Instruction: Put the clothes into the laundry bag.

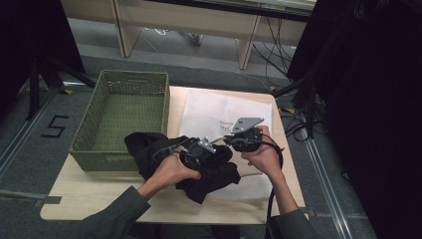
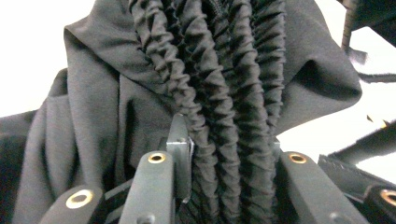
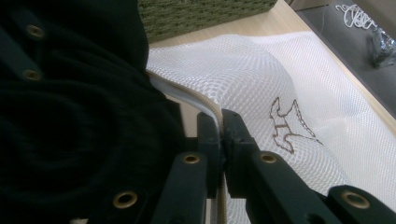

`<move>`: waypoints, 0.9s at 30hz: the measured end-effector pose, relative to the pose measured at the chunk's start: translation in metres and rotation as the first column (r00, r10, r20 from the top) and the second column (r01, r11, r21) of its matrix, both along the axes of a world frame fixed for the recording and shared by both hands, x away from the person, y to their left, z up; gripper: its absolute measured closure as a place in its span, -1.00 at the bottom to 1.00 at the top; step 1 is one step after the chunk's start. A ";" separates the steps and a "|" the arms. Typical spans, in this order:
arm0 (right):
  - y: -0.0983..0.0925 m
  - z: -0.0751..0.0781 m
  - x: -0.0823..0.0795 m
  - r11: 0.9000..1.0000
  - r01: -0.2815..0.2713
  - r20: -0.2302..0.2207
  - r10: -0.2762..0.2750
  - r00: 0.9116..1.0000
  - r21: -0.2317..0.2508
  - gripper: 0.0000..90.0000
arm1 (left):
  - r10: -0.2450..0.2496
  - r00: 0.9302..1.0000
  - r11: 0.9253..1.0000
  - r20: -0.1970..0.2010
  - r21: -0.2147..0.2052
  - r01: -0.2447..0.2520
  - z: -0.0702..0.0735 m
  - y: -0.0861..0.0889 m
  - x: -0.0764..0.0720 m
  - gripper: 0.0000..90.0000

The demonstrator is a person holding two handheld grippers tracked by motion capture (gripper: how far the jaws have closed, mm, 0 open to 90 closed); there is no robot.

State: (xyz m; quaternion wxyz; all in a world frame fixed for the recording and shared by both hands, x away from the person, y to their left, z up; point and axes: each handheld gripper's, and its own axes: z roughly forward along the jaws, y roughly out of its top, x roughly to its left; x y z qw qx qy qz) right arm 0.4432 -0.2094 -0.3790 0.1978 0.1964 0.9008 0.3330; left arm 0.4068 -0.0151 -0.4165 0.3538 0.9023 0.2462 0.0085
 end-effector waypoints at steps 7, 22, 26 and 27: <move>-0.005 0.001 0.001 1.000 0.014 -0.006 -0.014 1.000 0.002 0.96 | 0.130 0.992 0.992 0.007 0.008 -0.130 -0.029 -0.017 0.019 0.32; -0.015 -0.009 0.002 1.000 0.027 -0.042 -0.027 0.999 0.008 0.95 | 0.060 0.988 0.995 0.145 0.069 -0.071 0.008 0.005 -0.033 -0.44; -0.015 -0.010 0.002 1.000 0.023 -0.044 -0.023 0.999 0.004 0.94 | 0.053 0.980 0.995 0.192 0.077 -0.069 0.026 0.028 -0.047 -0.46; -0.015 -0.010 0.003 1.000 0.019 -0.046 -0.019 0.999 0.002 0.94 | 0.053 0.980 0.995 0.192 0.077 -0.069 0.026 0.028 -0.047 -0.46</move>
